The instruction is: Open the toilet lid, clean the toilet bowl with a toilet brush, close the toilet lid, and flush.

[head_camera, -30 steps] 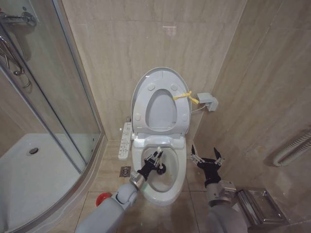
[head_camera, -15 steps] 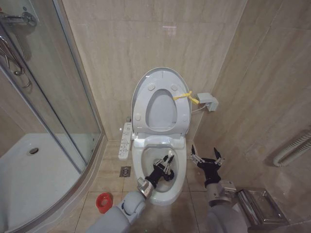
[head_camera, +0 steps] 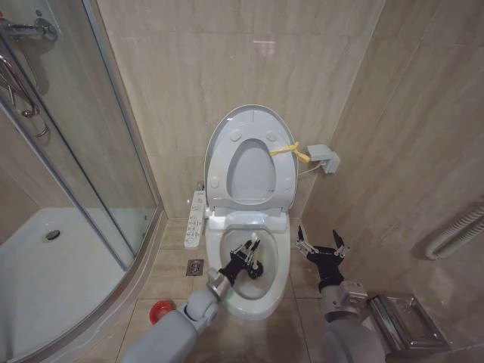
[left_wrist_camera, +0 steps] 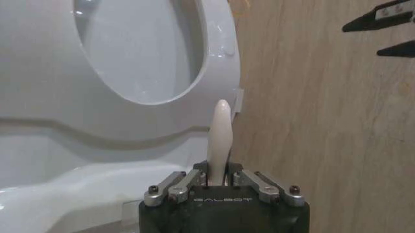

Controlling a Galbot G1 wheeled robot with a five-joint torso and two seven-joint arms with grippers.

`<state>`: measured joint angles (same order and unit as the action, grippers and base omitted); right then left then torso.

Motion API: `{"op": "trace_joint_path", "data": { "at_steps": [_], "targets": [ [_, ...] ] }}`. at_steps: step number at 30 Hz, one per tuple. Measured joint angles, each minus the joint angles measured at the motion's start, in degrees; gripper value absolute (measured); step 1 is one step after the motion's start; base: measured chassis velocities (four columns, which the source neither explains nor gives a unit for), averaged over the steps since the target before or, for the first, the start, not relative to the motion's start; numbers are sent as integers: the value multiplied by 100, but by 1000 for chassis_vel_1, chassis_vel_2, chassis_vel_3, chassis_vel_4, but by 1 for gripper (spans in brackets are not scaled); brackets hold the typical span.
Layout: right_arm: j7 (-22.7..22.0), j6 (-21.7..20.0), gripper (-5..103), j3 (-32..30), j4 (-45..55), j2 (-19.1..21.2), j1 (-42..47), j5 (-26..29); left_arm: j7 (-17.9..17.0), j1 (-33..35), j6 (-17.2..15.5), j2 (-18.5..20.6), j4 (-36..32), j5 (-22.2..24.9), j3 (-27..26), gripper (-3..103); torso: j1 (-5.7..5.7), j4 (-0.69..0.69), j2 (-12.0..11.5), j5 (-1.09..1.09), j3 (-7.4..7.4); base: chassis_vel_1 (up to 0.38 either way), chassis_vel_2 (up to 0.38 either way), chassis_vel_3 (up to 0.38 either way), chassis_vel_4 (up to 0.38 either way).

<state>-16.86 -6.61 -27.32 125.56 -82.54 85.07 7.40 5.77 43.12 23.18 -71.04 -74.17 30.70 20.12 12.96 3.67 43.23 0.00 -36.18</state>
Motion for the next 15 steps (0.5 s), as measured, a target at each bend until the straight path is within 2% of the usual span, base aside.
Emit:
{"op": "trace_joint_path", "data": {
  "at_steps": [9,15],
  "targets": [
    [0,0,100,0,0,0,0,0,-17,154,81,-75,-698,-181,227,19,0,0,0,0,0,0,0,0,0],
    [0,0,100,0,0,0,0,0,1,219,141,-96,-574,-265,268,19,0,-1,0,0,0,0,0,0,0]
  ]
}}
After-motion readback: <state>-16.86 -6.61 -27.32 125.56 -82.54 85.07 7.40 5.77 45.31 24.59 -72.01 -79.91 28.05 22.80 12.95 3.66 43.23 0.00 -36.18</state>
